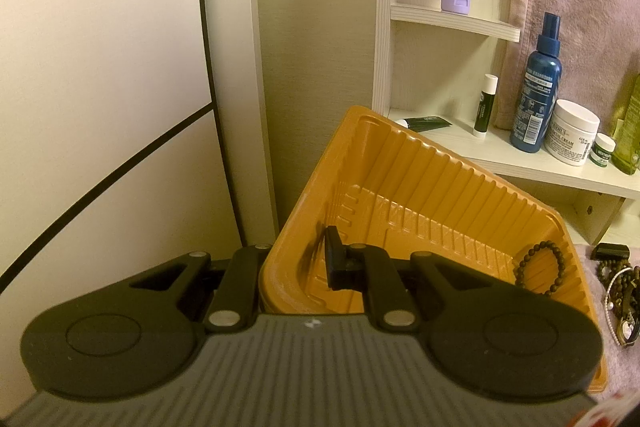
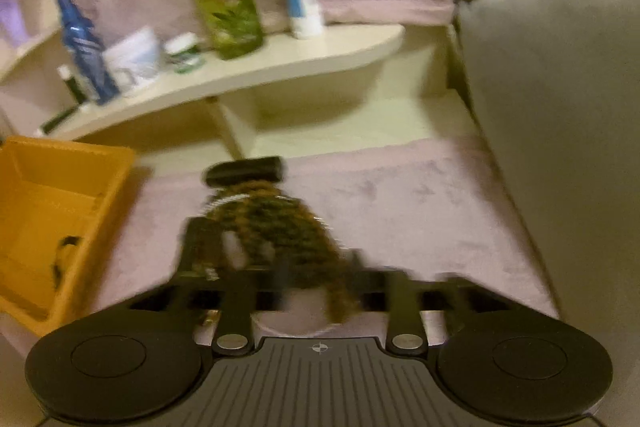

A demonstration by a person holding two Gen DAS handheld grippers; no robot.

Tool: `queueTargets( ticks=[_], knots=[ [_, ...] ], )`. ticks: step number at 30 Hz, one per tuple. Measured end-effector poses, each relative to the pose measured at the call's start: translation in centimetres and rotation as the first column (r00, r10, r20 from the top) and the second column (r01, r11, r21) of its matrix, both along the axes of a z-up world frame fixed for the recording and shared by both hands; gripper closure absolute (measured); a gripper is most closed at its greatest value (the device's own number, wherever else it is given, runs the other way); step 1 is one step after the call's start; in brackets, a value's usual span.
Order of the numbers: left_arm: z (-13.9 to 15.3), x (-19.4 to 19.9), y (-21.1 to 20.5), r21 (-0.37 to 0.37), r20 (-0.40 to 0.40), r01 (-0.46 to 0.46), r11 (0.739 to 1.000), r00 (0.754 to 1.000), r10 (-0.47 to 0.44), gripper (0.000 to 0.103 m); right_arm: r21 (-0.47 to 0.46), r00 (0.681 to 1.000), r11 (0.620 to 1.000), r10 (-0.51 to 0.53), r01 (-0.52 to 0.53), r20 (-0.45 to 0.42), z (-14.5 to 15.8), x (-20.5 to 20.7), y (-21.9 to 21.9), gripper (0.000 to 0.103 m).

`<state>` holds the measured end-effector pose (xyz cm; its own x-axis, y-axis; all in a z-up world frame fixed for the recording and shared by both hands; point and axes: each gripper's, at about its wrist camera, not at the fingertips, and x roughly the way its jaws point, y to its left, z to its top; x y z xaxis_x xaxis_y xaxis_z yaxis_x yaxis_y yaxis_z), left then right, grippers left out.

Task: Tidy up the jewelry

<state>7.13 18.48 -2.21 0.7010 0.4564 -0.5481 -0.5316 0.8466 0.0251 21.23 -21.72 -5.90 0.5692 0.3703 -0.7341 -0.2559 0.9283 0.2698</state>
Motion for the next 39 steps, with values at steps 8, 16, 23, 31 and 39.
queueTargets(
  ticks=[8, 16, 23, 31, 39],
  knots=[
    [0.0, 0.0, 0.0, 0.000, 0.000, 0.003, 1.000, 1.000, -0.003, 0.091, 0.044, 0.983, 0.983, 0.176, -0.178, 0.051, 0.3, -0.9, 5.5, 0.047],
    [0.1, -0.1, 0.0, -0.003, 0.002, 0.004, 1.000, 1.000, -0.004, 0.091, -0.001, 0.982, 0.982, 0.189, -0.189, 0.008, -1.7, 0.0, 8.4, 0.086],
    [0.1, -0.2, 0.0, -0.004, 0.004, 0.004, 1.000, 1.000, -0.004, 0.091, 0.050, 0.975, 0.975, 0.213, -0.216, 0.064, 0.6, -1.9, 8.2, 0.087],
    [0.1, -0.2, 0.0, -0.007, 0.006, 0.001, 1.000, 1.000, -0.001, 0.091, 0.146, 0.938, 0.936, 0.293, -0.321, 0.187, 5.4, -3.0, 10.8, 0.087],
    [0.1, -0.2, 0.0, -0.015, 0.010, -0.003, 1.000, 1.000, 0.003, 0.091, 0.160, 0.920, 0.925, 0.299, -0.345, 0.255, 6.2, -1.8, 12.3, 0.087]
  ],
)
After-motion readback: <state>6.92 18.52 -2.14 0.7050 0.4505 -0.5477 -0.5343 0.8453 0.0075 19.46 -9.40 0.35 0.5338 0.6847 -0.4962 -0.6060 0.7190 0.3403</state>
